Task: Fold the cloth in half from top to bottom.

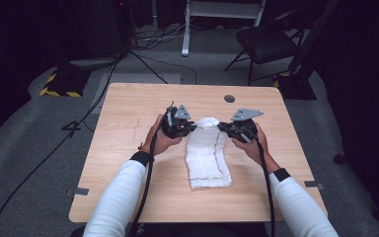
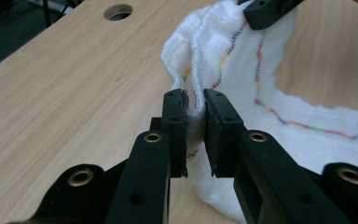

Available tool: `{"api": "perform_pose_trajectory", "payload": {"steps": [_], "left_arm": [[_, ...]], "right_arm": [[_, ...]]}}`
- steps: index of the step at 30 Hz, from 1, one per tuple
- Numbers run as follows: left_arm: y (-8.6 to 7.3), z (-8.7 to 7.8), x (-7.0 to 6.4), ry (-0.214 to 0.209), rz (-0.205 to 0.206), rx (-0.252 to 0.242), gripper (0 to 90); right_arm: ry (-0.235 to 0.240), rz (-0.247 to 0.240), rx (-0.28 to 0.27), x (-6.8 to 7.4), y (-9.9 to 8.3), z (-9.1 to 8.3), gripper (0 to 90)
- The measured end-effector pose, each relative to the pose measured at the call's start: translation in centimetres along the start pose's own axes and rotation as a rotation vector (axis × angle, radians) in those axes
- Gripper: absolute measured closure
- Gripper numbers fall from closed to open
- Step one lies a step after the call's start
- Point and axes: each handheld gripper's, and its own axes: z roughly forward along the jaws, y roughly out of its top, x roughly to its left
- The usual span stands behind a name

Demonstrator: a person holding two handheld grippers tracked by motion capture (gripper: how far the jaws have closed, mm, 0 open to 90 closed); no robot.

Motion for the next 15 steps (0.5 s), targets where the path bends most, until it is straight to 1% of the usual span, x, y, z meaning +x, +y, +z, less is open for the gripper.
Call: {"api": "perform_pose_trajectory", "payload": {"steps": [1,2,5,7,8,11,14,15], "left_arm": [[-0.1,-0.2,-0.4,-0.010,0.011,0.000,80.1],[-0.5,-0.5,-1.1,-0.024,0.028,-0.005,80.9],[-1.2,-0.7,-2.3,-0.049,0.039,-0.017,81.7],[-1.6,-0.7,-3.1,-0.065,0.057,-0.009,82.1],[-1.8,-0.7,-3.4,-0.073,0.061,-0.002,82.4],[-2.2,-0.7,-4.2,-0.096,0.081,-0.003,83.2],[-2.6,-0.9,-4.6,-0.104,0.092,0.001,83.1],[-3.0,-1.1,-5.0,-0.114,0.091,0.002,83.1]], "right_arm": [[0.007,-0.001,-0.003,0.2,-0.2,-0.3,84.6],[0.034,-0.001,-0.013,0.6,-0.5,-1.0,84.6],[0.064,-0.025,-0.010,1.3,-1.2,-1.9,84.6],[0.092,-0.029,-0.013,1.7,-1.7,-2.5,84.6],[0.098,-0.036,-0.008,2.0,-2.0,-2.8,84.5],[0.124,-0.048,0.005,2.6,-2.7,-3.3,84.5],[0.132,-0.064,0.012,3.1,-3.0,-3.7,84.5],[0.152,-0.069,0.014,3.6,-3.3,-4.2,84.2]]}}
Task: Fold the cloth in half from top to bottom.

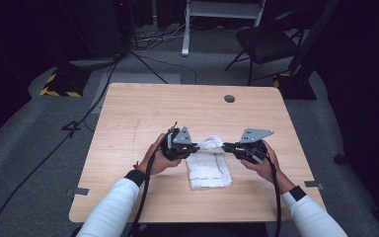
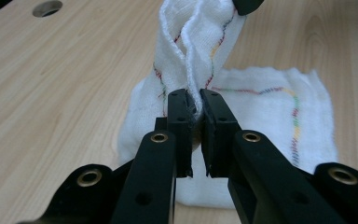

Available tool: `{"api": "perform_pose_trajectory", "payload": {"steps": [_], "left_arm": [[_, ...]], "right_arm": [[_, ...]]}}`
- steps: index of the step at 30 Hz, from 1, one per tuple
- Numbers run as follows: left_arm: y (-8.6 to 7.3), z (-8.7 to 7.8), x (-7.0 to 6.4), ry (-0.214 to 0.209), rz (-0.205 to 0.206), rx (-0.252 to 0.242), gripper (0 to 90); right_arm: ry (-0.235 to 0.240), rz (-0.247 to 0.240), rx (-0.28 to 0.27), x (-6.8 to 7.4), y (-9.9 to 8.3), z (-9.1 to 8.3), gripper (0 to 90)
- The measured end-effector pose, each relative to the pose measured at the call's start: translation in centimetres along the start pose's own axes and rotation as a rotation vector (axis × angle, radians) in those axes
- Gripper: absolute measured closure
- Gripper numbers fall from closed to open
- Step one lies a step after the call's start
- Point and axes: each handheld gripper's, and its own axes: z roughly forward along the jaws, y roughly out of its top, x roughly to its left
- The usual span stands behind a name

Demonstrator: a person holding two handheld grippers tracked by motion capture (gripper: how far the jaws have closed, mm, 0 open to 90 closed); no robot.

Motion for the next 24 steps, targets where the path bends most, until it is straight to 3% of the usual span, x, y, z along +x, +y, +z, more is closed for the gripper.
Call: {"api": "perform_pose_trajectory", "payload": {"steps": [5,8,12,15,24], "left_arm": [[-0.6,-0.4,-1.0,-0.020,0.001,0.007,83.0],[-1.1,-0.5,-2.3,-0.034,0.007,0.020,82.3],[-1.5,-0.6,-3.7,-0.009,0.028,0.063,81.5],[-2.1,-0.5,-4.6,-0.026,0.045,0.090,81.1],[-3.5,0.7,-5.9,-0.061,0.023,0.153,81.7]], "right_arm": [[0.037,-0.014,0.017,1.1,-0.8,-0.4,83.3],[0.051,-0.035,0.051,2.2,-1.7,-0.5,82.4],[0.077,-0.028,0.075,2.7,-2.6,-0.7,81.9],[0.079,-0.042,0.111,3.1,-3.3,-0.6,80.8],[0.079,-0.051,0.170,4.0,-5.0,-0.7,82.0]]}}
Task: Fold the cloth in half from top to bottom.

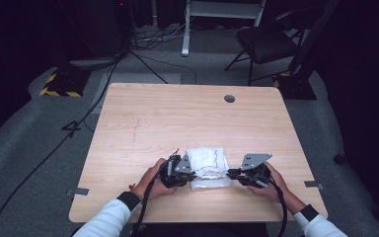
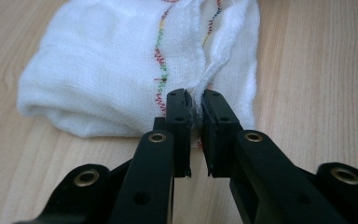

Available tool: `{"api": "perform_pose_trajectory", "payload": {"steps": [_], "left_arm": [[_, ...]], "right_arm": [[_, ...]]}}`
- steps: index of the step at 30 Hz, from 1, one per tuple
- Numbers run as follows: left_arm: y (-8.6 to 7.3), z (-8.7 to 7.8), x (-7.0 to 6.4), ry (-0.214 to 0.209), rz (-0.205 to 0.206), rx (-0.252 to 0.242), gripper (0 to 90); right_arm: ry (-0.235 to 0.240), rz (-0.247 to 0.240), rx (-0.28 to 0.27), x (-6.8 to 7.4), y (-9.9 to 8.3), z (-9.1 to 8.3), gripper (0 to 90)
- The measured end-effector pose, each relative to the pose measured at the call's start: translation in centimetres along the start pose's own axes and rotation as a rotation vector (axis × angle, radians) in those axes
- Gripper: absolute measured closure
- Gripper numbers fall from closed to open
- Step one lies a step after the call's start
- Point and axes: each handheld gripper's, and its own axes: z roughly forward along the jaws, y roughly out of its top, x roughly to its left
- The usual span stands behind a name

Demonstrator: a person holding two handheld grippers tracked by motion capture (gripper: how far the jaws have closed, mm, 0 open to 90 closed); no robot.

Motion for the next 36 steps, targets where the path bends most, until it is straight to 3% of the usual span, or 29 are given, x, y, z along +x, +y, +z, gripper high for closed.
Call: {"api": "perform_pose_trajectory", "payload": {"steps": [8,14,17,21,26,31,36], "left_arm": [[-0.3,0.9,-0.3,0.004,-0.005,0.011,78.3],[-0.3,1.0,-0.6,0.030,0.069,0.030,79.8],[-0.5,1.1,0.2,-0.013,0.056,0.006,81.7],[-0.6,1.1,0.7,-0.038,0.049,-0.001,82.9],[-0.3,1.3,1.0,-0.025,0.074,0.007,83.5],[0.0,1.6,2.4,-0.009,0.049,0.002,83.4],[0.5,2.2,4.4,0.014,0.014,0.002,83.4]], "right_arm": [[-0.003,0.002,0.024,0.3,-0.7,0.6,81.9],[-0.026,-0.006,0.031,0.5,-1.0,1.2,81.7],[-0.030,0.003,0.022,0.4,-1.1,1.3,82.0],[-0.042,0.009,0.022,0.4,-1.0,1.4,82.3],[-0.065,0.018,0.020,0.3,-1.0,1.6,82.3],[-0.087,0.044,0.011,-0.5,-0.8,2.0,82.3],[-0.111,0.079,0.011,-2.2,-0.4,2.5,82.7]]}}
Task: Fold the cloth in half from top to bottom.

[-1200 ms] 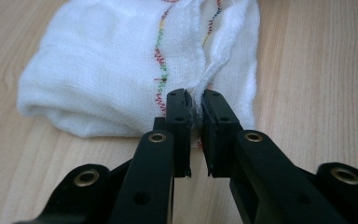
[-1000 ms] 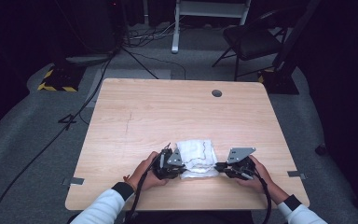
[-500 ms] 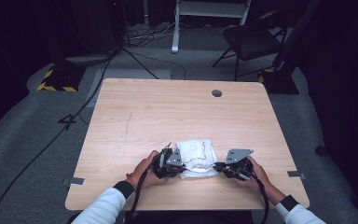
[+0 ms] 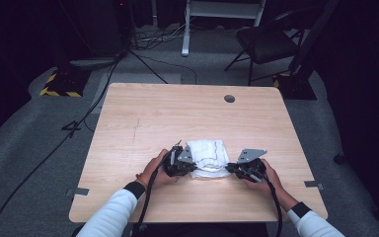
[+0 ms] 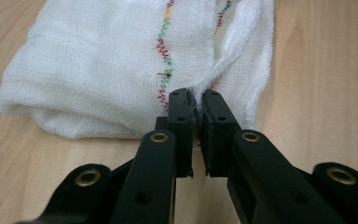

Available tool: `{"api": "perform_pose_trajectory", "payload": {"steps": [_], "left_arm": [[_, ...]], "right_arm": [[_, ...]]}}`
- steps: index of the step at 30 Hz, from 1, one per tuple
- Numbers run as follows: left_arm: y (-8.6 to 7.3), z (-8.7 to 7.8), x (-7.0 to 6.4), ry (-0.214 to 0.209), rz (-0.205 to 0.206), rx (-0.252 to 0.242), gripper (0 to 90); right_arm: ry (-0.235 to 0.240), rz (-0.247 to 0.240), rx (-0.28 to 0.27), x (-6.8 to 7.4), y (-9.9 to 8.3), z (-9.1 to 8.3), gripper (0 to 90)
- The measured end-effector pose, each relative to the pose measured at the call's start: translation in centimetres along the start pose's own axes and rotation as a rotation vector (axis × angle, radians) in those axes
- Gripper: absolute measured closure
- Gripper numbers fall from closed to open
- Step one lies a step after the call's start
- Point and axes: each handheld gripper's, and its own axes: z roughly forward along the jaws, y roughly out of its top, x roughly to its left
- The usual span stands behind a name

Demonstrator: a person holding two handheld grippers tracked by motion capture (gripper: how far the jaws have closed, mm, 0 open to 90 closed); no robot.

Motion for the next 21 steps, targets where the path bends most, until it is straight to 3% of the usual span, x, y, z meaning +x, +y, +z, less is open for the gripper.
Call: {"api": "perform_pose_trajectory", "payload": {"steps": [3,6,7,11,15,21], "left_arm": [[0.2,0.3,0.8,0.011,-0.009,0.000,83.3],[0.5,0.6,2.0,0.039,0.008,0.006,83.0],[0.6,0.8,2.9,0.039,-0.018,0.007,82.8],[0.7,1.0,4.4,0.051,-0.045,0.000,82.0],[0.7,1.0,4.9,0.059,-0.071,0.004,80.4],[0.9,0.5,4.5,0.080,-0.063,0.020,71.6]], "right_arm": [[-0.014,0.014,0.000,-0.7,0.3,0.4,82.9],[-0.023,0.045,-0.004,-1.9,0.8,1.1,82.9],[-0.030,0.062,-0.004,-2.6,1.2,1.6,83.0],[-0.043,0.072,-0.006,-3.5,1.8,2.3,83.0],[-0.061,0.062,-0.011,-3.8,2.2,2.8,83.0],[-0.070,0.045,-0.002,-3.6,2.3,2.7,81.8]]}}
